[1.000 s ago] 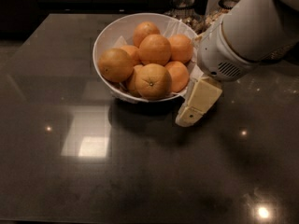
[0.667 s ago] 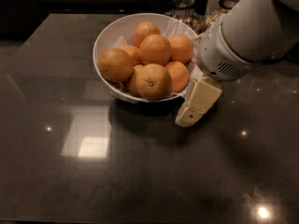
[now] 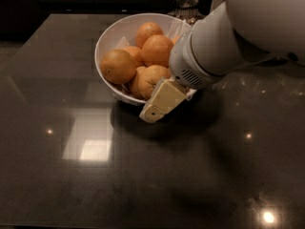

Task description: Pick orange from white bowl

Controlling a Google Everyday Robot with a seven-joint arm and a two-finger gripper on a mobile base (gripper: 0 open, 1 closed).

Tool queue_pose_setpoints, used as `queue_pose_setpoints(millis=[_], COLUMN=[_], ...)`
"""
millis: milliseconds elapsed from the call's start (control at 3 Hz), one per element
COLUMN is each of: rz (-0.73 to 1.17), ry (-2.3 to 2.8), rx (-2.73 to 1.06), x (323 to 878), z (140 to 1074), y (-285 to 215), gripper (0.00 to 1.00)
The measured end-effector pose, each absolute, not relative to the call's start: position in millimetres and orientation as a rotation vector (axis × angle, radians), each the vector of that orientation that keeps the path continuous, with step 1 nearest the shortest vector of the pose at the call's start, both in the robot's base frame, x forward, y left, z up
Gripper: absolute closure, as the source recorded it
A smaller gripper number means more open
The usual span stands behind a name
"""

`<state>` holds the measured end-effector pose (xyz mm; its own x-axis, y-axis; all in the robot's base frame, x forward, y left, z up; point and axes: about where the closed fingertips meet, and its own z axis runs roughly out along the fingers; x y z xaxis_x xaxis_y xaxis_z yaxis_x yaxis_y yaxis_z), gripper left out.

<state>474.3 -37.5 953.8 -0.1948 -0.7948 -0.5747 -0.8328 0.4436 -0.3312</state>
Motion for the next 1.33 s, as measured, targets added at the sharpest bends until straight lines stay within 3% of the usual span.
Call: queue_pose_setpoints(millis=[333,1333], rz=[0.089,0.144], ry=[2.015,1.970], rx=[-1.183,-1.197], x=[487.2,488.1], z=[960.8,953.5], y=[-10.4,-17.1], gripper=[0.00,0.00])
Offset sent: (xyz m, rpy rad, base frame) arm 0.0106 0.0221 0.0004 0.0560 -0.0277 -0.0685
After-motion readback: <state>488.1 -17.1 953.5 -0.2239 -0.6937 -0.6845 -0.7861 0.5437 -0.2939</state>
